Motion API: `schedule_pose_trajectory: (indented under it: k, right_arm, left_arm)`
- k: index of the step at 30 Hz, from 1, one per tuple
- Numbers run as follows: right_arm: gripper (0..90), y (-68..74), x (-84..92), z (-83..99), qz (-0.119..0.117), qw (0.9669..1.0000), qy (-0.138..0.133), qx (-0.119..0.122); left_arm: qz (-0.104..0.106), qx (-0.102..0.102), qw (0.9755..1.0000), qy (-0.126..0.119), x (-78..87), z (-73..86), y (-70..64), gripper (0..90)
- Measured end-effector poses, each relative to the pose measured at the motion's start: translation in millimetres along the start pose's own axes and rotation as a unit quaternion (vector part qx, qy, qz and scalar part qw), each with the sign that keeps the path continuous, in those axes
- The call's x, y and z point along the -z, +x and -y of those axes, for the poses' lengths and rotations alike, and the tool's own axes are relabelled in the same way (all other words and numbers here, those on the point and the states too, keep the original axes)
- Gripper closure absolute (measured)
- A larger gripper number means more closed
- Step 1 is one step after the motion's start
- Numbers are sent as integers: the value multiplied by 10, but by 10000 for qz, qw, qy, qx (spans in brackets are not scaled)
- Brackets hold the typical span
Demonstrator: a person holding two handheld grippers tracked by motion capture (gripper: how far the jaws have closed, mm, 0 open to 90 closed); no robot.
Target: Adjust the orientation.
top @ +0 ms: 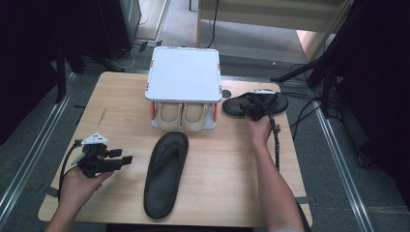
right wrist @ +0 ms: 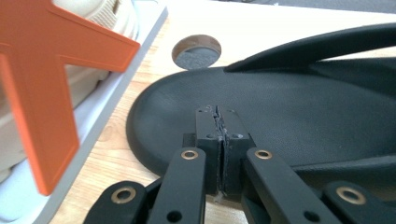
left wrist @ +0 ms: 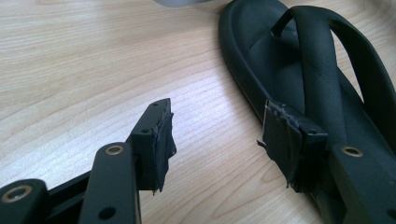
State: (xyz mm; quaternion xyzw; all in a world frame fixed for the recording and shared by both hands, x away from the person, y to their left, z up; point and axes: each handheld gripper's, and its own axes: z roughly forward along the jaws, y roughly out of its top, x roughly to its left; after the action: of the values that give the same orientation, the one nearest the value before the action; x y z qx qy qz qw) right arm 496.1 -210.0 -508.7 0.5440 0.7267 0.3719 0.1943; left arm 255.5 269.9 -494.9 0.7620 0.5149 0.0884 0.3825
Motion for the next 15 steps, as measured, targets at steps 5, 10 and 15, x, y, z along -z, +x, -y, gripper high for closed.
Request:
schedule_pose_trajectory:
  k: [5,10,15]
  right_arm:
    - [900,-45,-72,40,27,9998,171,-15]
    - [900,-57,-57,43,-20,9998,207,-25]
    - [900,-70,-15,60,-59,9995,303,-42]
  left_arm:
    - [1,35,10000,-10,15,17,3,436]
    - [3,28,10000,-23,19,11,12,436]
    - [35,-12,10000,-25,-4,-21,11,436]
